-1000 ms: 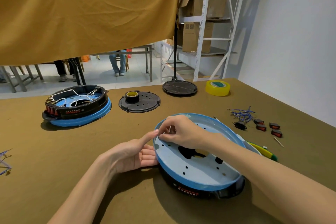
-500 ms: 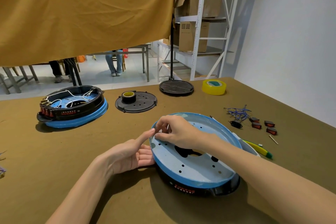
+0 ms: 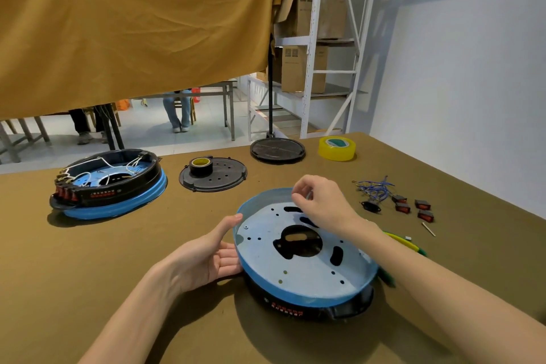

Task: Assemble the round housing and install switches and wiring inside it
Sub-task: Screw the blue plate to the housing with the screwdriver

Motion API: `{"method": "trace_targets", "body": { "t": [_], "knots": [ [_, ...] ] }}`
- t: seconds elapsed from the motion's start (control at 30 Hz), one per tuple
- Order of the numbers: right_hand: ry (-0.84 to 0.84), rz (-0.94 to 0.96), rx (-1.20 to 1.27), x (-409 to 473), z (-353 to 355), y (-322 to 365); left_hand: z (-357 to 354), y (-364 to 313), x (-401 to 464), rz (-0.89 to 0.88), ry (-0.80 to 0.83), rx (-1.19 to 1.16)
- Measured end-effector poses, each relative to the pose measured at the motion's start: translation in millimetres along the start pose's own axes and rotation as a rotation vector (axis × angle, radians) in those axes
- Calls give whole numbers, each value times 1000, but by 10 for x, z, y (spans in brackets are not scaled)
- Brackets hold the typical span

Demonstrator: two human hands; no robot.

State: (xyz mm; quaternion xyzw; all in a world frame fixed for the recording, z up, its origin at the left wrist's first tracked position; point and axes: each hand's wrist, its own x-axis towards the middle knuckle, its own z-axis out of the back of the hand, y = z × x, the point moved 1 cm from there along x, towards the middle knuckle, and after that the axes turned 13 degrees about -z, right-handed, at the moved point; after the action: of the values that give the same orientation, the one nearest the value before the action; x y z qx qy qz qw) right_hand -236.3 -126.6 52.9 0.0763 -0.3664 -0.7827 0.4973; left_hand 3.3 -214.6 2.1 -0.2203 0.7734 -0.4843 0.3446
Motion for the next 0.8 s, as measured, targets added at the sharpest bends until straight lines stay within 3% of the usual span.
{"method": "trace_targets", "body": {
  "t": [0.17,0.33,0.47,0.57,0.7,0.8],
  "knots": [
    [-230,-219,-226,-47,412,-497,65,-53,-37,-23,-100,-85],
    [41,-351,-623,-180,437,-719,115,-69,-57,-37,-132,-107],
    [-43,-309,-765,-180,424,-752,114,-63,-70,-33,-122,-107],
    [-118,-247,-709,-196,499,-736,120,-61,-67,-36,-120,-112],
    [-303,-76,-443,-253,663,-568,107,-67,-63,-30,-123,-114],
    [-126,-129,-106,-219,758,-294,100,-67,-67,-31,-125,-112]
  ]
}}
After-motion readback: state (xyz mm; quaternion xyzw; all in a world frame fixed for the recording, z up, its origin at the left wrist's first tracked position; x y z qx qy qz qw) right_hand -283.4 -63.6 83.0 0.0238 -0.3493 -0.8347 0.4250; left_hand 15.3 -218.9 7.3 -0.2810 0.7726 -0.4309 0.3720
